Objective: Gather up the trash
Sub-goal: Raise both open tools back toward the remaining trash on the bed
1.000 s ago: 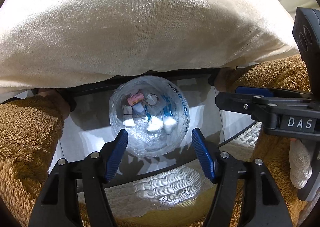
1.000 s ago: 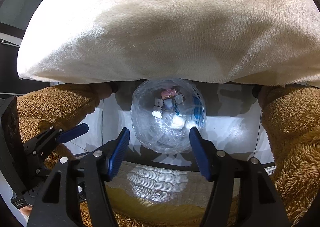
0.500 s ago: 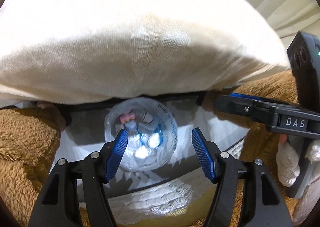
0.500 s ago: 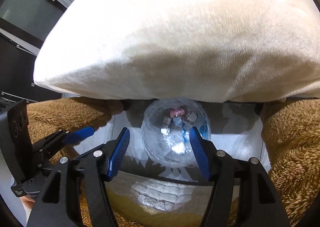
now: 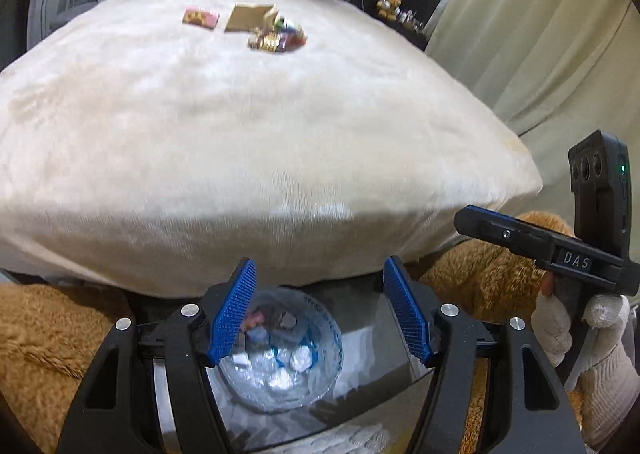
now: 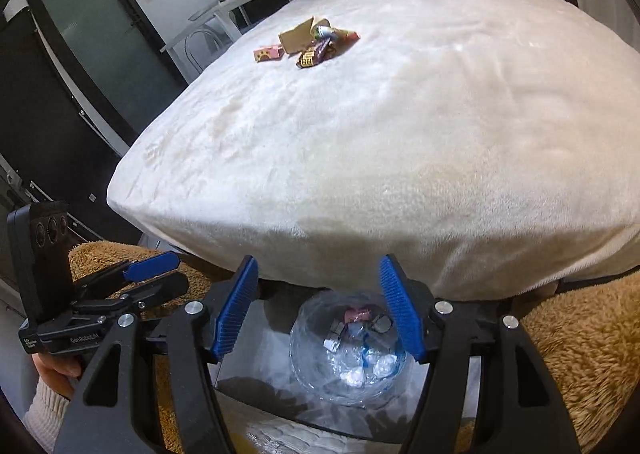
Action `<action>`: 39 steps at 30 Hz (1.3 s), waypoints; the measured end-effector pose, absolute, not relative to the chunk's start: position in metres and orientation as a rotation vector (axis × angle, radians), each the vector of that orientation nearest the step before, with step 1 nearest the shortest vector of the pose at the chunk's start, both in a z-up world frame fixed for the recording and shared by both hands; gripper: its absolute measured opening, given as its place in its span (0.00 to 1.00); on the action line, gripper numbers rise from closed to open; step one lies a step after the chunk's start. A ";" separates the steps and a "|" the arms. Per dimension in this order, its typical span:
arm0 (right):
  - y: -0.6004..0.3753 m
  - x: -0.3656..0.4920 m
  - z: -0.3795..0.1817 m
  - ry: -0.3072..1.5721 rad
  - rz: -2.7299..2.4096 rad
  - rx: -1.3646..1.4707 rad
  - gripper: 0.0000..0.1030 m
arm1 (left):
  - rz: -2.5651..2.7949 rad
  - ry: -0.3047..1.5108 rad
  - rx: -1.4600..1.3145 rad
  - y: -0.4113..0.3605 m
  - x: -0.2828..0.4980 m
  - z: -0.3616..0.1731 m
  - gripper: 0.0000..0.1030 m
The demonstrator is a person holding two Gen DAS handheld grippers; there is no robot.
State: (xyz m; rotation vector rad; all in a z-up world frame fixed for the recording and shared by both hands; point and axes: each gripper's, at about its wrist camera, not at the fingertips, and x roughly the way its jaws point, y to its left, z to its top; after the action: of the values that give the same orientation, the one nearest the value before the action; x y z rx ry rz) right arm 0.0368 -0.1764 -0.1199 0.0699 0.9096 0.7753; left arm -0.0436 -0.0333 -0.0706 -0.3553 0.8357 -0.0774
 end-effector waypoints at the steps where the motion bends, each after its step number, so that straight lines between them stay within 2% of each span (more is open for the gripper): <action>1: -0.177 0.038 -0.116 0.893 0.778 0.070 0.62 | -0.078 0.819 -0.354 -0.031 -0.044 -0.067 0.63; 5: -0.179 0.045 -0.100 0.830 0.787 0.065 0.62 | -0.078 0.752 -0.340 -0.020 -0.043 -0.048 0.63; 7: -0.178 0.050 -0.093 0.802 0.789 0.058 0.66 | -0.066 0.721 -0.338 -0.015 -0.041 -0.040 0.63; 12: -0.167 0.072 -0.083 0.809 0.806 0.046 0.66 | -0.058 0.699 -0.317 -0.001 -0.027 -0.025 0.70; 20: -0.134 0.115 -0.075 0.803 0.836 0.017 0.66 | -0.084 0.644 -0.256 0.017 0.012 0.000 0.70; 32: -0.100 0.206 -0.078 0.813 0.797 0.050 0.66 | -0.028 0.673 -0.267 0.077 0.085 -0.004 0.70; 34: -0.092 0.218 -0.077 0.814 0.797 0.058 0.72 | -0.014 0.675 -0.274 0.087 0.095 -0.005 0.70; 39: -0.070 0.239 -0.077 0.808 0.805 0.062 0.78 | -0.004 0.666 -0.270 0.104 0.116 -0.006 0.70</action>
State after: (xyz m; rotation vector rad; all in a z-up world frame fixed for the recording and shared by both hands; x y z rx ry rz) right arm 0.2385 -0.0697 -0.0768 0.0624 0.8081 0.8050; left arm 0.1164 0.1042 -0.0057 -0.2705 0.6657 -0.0036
